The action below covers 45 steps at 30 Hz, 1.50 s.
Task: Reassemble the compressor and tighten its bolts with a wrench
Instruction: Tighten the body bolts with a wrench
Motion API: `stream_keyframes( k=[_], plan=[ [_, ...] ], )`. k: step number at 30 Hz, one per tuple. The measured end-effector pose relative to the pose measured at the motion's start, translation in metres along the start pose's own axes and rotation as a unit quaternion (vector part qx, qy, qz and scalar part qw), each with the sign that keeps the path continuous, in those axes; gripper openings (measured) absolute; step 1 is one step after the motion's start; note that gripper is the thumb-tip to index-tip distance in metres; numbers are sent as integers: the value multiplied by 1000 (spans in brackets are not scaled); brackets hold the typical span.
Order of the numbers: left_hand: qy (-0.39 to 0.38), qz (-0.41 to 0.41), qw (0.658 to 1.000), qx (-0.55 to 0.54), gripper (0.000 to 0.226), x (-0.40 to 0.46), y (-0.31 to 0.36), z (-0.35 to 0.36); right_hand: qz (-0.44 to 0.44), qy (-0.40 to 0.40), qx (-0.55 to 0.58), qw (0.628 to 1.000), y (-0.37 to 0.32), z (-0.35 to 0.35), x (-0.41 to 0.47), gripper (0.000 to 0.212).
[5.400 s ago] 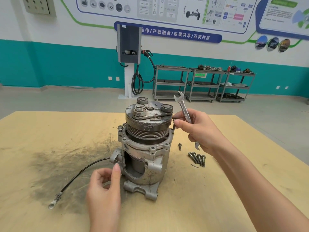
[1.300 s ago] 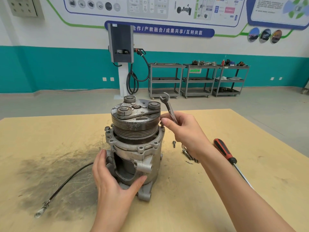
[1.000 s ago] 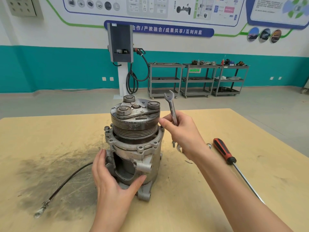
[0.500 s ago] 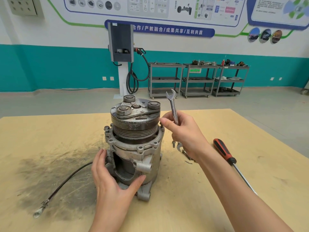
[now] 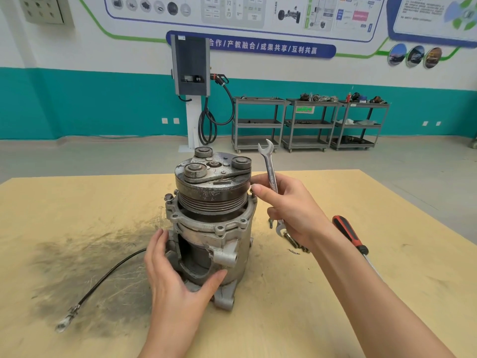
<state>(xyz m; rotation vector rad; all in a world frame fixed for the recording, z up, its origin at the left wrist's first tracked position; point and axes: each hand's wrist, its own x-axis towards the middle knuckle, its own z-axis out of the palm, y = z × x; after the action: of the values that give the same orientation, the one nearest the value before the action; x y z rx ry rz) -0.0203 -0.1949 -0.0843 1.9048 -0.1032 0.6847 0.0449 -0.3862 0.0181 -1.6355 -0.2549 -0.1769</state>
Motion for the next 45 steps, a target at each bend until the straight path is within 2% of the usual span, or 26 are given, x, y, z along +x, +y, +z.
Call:
stream_keyframes(
  k=[9,12,16,18,21,25,29,33,37,45],
  plan=[
    [-5,-8,1000,0,118,-1,1,-1,-18,32,-37,999,3,1,1,10],
    [-3,-7,1000,1,119,-1,1,-1,-9,12,-10,1000,1,-3,1,5],
    [1,-6,1000,0,119,-1,1,-1,-6,-7,-13,1000,1,-4,0,8],
    [3,1,1000,-3,118,-1,0,0,-15,14,-25,999,4,0,0,6],
    [1,3,1000,-3,117,0,-1,0,-20,50,-26,998,6,5,1,17],
    [6,10,1000,-4,117,-1,-2,0,-2,14,-2,1000,0,-1,0,4],
    [6,9,1000,0,117,-1,-2,0,1,5,-3,1000,0,-3,-1,5],
    [4,5,1000,5,117,-1,0,0,-5,34,-5,999,4,3,1,16],
    [2,8,1000,2,116,-1,-1,0,2,17,22,1000,2,0,0,4],
    [0,9,1000,1,117,-1,-2,0,-4,34,12,999,6,5,2,17]
  ],
)
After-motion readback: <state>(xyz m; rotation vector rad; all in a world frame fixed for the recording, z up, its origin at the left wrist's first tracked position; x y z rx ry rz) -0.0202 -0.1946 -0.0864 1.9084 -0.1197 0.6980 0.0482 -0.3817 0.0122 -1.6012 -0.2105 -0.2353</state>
